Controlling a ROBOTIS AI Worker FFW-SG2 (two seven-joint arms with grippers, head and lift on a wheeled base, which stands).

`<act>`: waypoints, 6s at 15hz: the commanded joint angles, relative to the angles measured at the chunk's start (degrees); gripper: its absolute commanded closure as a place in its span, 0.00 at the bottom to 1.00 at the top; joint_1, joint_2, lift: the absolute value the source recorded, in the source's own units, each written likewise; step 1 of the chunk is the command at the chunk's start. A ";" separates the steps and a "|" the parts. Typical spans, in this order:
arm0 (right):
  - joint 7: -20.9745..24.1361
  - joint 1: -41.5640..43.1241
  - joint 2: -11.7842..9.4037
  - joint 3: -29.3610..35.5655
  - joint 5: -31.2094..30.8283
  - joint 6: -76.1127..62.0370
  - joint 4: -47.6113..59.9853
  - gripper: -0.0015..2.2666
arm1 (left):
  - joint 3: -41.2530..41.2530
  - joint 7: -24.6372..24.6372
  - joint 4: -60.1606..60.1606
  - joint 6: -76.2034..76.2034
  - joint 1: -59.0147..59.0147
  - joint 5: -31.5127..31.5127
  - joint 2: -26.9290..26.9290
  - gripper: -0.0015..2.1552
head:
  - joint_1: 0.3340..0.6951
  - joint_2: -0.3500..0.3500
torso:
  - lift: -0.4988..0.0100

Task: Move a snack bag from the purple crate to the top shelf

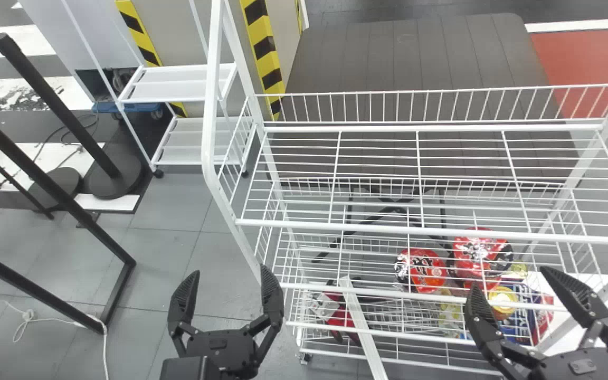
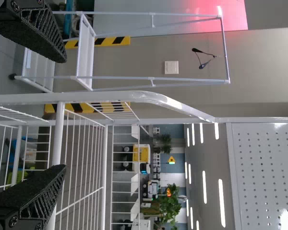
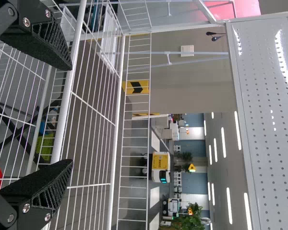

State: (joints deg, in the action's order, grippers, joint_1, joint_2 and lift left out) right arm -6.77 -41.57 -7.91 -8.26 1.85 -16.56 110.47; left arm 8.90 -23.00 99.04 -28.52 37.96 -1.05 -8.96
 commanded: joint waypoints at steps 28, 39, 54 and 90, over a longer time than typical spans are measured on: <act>1.59 0.09 0.09 -0.44 0.79 2.46 0.45 0.06 | -0.46 1.64 -0.17 0.00 -0.25 1.32 0.00 0.01 | 1.00 0.76 | 0.86; 1.59 0.00 0.17 -0.44 0.79 1.06 0.45 0.06 | -1.51 6.30 -0.08 0.00 0.01 2.11 -0.09 0.02 | 1.00 0.74 | 0.77; 1.50 -0.70 0.17 -0.44 0.70 0.88 1.51 0.06 | -1.78 5.94 0.27 -0.88 0.19 3.16 -0.09 0.01 | 1.00 0.76 | 0.65; 1.59 -0.79 0.09 -0.62 0.18 1.23 1.51 0.06 | -2.04 4.54 -2.01 -9.67 0.10 5.19 0.00 0.02 | 1.00 0.81 | 0.37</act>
State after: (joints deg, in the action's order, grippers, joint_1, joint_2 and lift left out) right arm -5.22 -42.36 -7.82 -8.88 2.04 -15.33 111.97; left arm 6.85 -18.47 96.94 -38.47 38.06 4.13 -8.96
